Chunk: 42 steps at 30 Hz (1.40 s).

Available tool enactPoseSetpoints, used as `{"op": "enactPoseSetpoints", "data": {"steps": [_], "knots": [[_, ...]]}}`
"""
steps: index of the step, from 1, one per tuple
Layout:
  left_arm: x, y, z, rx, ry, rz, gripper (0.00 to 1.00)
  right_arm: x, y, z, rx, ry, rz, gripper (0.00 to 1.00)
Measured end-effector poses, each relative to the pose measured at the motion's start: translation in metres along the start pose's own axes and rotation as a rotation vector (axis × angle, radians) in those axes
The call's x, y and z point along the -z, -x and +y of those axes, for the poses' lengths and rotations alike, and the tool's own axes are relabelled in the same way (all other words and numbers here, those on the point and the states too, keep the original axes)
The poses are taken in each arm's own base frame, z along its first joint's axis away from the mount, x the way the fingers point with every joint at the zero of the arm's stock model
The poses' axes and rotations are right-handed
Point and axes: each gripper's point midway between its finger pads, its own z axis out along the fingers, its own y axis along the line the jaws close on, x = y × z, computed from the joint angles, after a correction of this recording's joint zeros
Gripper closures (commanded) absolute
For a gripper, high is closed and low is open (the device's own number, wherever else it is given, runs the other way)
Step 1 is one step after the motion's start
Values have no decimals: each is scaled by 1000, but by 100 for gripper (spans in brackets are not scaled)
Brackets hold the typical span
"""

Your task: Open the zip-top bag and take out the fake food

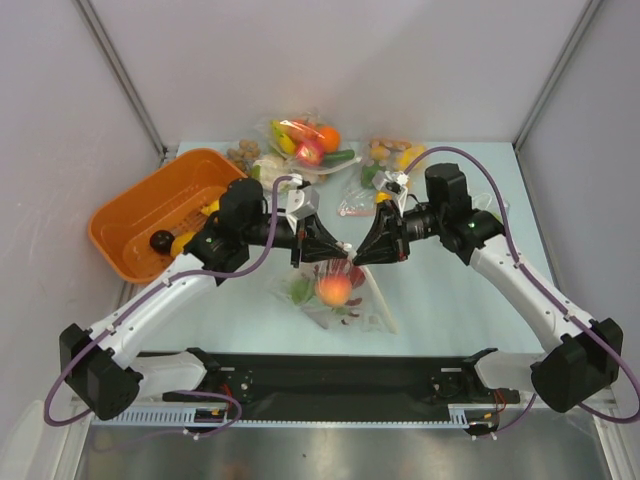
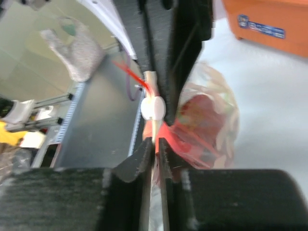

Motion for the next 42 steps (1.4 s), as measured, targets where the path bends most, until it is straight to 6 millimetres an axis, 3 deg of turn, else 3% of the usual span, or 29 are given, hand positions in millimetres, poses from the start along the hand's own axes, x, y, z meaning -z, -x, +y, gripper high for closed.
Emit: {"op": "enactPoseSetpoints", "data": {"steps": [2,5,7,14,18,26,30,42], "knots": [[0,-6,2,7,9,14,100,0,-3,-7,-7,-42,7,69],[0,-14,2,22,15,36,100,2,-7,-18,-20,-109,18,56],[0,-16,2,24,16,41,100,4,-7,-24,-17,-165,22,53],[0,-19,2,17,13,49,100,19,14,-18,115,-349,-45,52],[0,-20,3,16,12,53,100,15,26,-11,186,-364,-70,53],[-1,-20,4,21,12,58,100,-12,17,-19,199,-372,-18,54],[-1,-21,5,14,17,59,100,-14,15,-22,209,-392,-6,61],[-1,-21,9,3,36,61,100,-8,15,-22,230,-436,7,63]]}}
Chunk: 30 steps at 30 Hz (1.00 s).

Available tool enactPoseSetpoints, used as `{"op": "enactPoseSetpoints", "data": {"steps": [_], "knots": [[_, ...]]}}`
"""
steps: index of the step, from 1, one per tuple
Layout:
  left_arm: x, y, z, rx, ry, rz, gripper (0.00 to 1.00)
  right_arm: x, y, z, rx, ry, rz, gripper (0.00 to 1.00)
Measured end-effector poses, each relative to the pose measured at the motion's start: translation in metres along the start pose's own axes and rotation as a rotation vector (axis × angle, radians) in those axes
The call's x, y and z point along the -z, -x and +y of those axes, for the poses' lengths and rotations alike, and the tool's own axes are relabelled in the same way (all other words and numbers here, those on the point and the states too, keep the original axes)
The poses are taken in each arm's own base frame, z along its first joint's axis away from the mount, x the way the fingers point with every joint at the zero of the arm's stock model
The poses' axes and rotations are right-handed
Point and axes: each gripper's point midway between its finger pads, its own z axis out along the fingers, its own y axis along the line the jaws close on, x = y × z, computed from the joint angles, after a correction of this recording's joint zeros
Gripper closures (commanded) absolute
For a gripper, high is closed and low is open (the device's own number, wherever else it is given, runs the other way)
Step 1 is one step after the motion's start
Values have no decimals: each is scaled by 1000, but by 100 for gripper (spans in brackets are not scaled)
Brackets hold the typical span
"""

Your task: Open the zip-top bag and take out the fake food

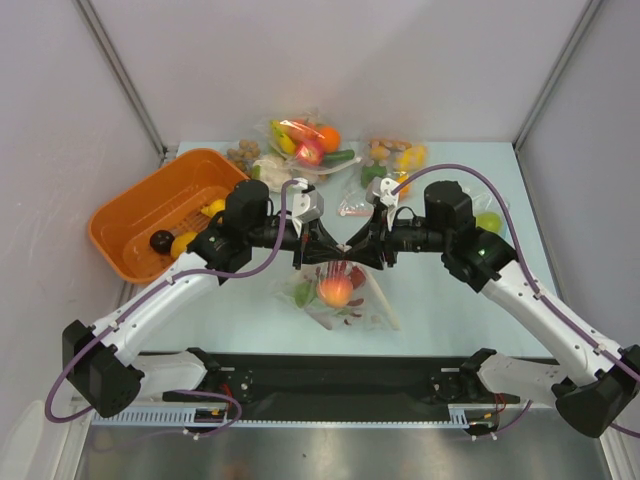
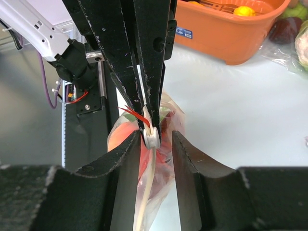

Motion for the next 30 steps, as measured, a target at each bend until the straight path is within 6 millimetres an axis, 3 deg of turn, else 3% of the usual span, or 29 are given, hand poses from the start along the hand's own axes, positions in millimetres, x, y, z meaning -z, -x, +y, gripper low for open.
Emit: {"op": "enactPoseSetpoints", "data": {"steps": [5,10,16,30], "knots": [[0,0,1,-5,2,0,100,1,1,0,3,-4,-1,67],[0,0,2,-5,10,2,100,2,2,1,12,0,-5,87],[0,0,3,-4,13,4,100,3,2,2,13,1,-5,99],[1,0,5,-24,27,9,100,4,2,0,37,-8,-3,100]]}}
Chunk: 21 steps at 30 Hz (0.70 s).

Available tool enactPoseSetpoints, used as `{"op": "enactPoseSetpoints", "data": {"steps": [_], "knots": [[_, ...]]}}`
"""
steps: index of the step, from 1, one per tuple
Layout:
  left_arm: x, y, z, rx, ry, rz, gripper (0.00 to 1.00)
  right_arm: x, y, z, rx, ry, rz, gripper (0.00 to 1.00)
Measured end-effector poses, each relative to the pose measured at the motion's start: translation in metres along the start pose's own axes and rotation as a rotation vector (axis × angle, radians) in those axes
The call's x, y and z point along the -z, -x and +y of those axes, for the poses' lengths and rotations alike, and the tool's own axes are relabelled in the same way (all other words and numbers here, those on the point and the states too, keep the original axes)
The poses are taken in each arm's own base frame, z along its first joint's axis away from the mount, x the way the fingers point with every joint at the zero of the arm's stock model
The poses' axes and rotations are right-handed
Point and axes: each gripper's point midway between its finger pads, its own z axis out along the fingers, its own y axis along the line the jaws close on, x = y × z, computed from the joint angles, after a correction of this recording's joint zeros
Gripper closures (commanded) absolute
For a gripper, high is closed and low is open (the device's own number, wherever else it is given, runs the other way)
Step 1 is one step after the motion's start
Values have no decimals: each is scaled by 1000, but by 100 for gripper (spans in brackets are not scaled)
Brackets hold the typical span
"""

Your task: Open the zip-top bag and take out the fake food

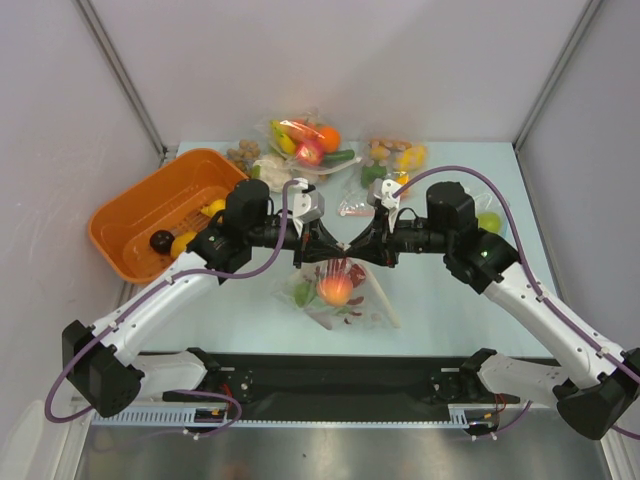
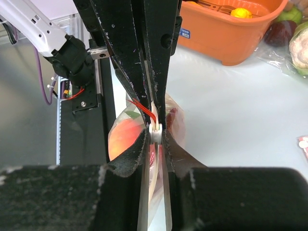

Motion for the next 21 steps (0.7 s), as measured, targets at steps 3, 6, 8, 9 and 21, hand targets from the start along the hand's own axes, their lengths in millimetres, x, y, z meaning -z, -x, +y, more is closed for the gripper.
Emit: {"op": "enactPoseSetpoints", "data": {"steps": [3,6,8,9,21], "knots": [[0,0,0,0,0,1,100,1,0,0,1,-2,1,100],[0,1,0,-2,3,0,100,3,-1,0,-2,-5,3,100],[1,1,1,-4,9,-1,100,4,-2,-1,-5,-9,5,100],[2,2,2,-4,13,-2,100,4,-3,-2,-7,-12,6,100],[12,7,13,-12,72,-16,100,14,-11,-10,-26,-60,18,100]]}}
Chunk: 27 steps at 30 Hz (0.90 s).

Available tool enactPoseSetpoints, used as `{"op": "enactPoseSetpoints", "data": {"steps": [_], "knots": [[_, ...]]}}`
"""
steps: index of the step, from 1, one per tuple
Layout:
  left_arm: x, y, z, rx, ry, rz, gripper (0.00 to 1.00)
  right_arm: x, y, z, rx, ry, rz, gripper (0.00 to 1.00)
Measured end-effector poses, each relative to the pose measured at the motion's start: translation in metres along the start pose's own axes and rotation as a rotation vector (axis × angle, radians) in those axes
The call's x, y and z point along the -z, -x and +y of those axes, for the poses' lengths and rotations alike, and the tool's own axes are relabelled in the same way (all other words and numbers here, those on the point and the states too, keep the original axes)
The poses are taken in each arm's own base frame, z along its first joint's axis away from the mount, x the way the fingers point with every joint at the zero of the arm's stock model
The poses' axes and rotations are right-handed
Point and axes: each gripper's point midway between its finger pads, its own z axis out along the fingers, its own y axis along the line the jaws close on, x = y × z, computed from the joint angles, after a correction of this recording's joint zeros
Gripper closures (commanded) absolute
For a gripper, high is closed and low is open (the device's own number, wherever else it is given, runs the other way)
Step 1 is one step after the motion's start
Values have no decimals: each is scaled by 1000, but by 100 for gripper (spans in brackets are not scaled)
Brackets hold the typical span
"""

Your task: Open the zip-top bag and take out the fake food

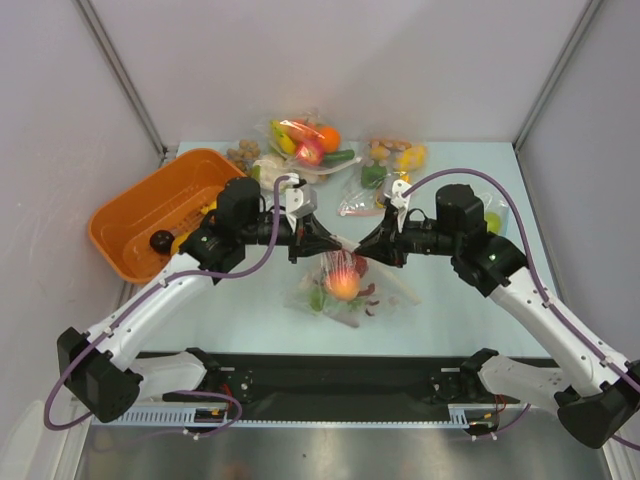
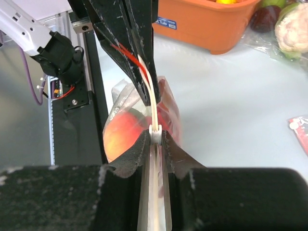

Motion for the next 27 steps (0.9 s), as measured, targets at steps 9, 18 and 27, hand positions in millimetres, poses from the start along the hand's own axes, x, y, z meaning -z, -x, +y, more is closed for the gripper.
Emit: {"op": "enactPoseSetpoints", "data": {"steps": [9,18,27], "knots": [[5,-5,22,14,124,22,100,5,-6,-10,-8,-52,8,100],[12,-10,45,32,256,42,100,8,-10,-18,-15,-91,14,100],[30,-16,81,81,454,58,100,10,-12,-25,-19,-118,18,100]]}}
